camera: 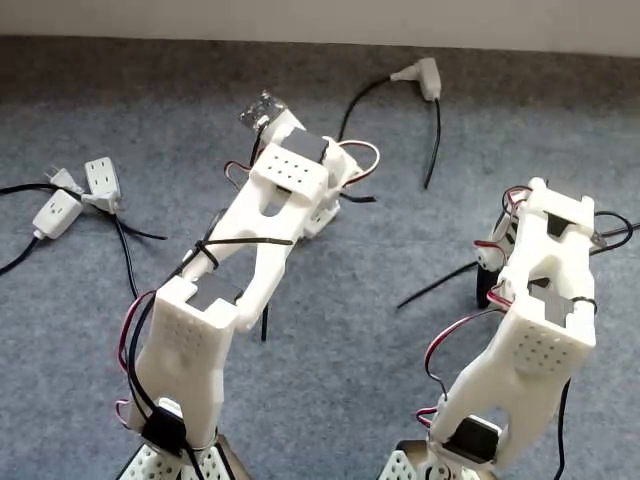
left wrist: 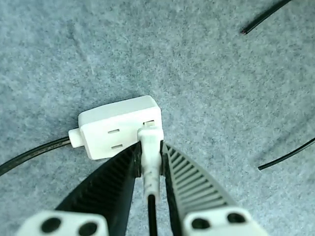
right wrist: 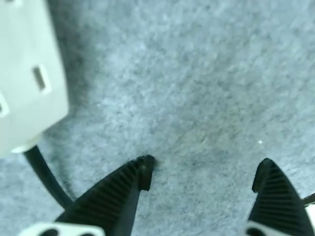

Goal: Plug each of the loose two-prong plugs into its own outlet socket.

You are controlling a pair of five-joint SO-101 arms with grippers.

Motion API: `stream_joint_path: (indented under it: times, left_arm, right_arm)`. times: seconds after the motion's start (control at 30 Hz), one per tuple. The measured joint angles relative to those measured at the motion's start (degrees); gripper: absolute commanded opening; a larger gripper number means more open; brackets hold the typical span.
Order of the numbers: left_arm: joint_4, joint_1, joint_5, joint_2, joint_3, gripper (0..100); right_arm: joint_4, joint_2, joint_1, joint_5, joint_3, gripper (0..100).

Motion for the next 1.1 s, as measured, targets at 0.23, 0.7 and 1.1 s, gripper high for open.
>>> stream_joint_path:
  times: [0.23,0.7,1.1]
  left_arm:
    - [4.92,-1.93,0.00,0.00,0.00,1]
    - [19.52,-3.08,-8.88,0.97,0.79,1]
    - [19.52,-3.87,-8.97,8.70,-0.97,1]
  right_arm:
    - [0.00,0.00,-0.18,0.00,0.00,33.6]
    - [0.00,0.00,-0.18,0.00,0.00,33.6]
    - [0.00,0.00,-0.18,0.00,0.00,33.6]
